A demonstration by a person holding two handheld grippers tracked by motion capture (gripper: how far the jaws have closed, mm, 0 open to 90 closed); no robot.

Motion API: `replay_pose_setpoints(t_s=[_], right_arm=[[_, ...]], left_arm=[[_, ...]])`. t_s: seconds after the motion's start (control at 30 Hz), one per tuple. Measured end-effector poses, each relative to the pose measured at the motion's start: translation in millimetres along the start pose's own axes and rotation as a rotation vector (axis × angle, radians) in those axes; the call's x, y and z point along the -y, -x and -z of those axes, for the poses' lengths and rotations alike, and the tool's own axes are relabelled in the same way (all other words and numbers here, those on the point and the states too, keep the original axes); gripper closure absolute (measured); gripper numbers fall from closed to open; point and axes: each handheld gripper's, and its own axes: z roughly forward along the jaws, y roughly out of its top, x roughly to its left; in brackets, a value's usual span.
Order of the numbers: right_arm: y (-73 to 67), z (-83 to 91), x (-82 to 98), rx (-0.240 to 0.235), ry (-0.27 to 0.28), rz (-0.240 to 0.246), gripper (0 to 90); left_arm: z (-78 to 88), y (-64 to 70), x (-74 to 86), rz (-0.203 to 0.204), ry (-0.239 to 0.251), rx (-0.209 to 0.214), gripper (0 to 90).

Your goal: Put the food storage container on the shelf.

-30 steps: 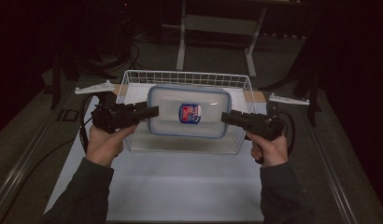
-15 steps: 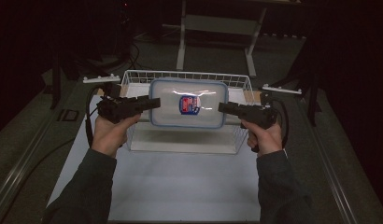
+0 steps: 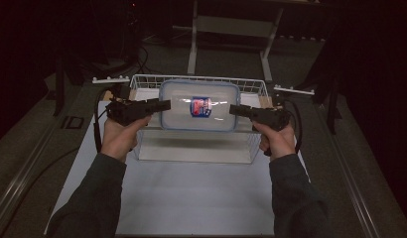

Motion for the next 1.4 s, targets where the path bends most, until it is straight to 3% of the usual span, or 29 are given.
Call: replay_pose_setpoints(t_s=[0.23,0.6,0.9,1.1,1.33,1.4], right_arm=[[1.8,-1.5,-3.9,0.009,-0.005,-0.023,51.5],[3.2,-6.1,-6.6,0.054,0.018,-0.016,48.8],[5.6,-7.8,-7.1,0.059,0.031,-0.025,48.3],[8.0,-9.5,-7.6,0.056,0.04,-0.019,48.3],[10.2,-11.5,-8.5,0.057,0.047,-0.032,47.3],[10.5,-12.6,-8.6,0.067,0.043,-0.033,45.2]], left_arm=[[-2.8,-3.2,-1.1,0.026,0.008,0.0,50.9],[-9.4,-4.8,-2.5,0.037,0.036,-0.016,50.7],[-13.1,-8.9,-4.7,0.066,0.049,-0.018,50.1],[-13.8,-9.3,-5.1,0.058,0.055,-0.027,49.9],[-16.6,-5.0,-8.0,0.027,0.051,-0.1,48.9],[-19.8,-4.1,-8.3,0.009,0.037,-0.123,52.3]])
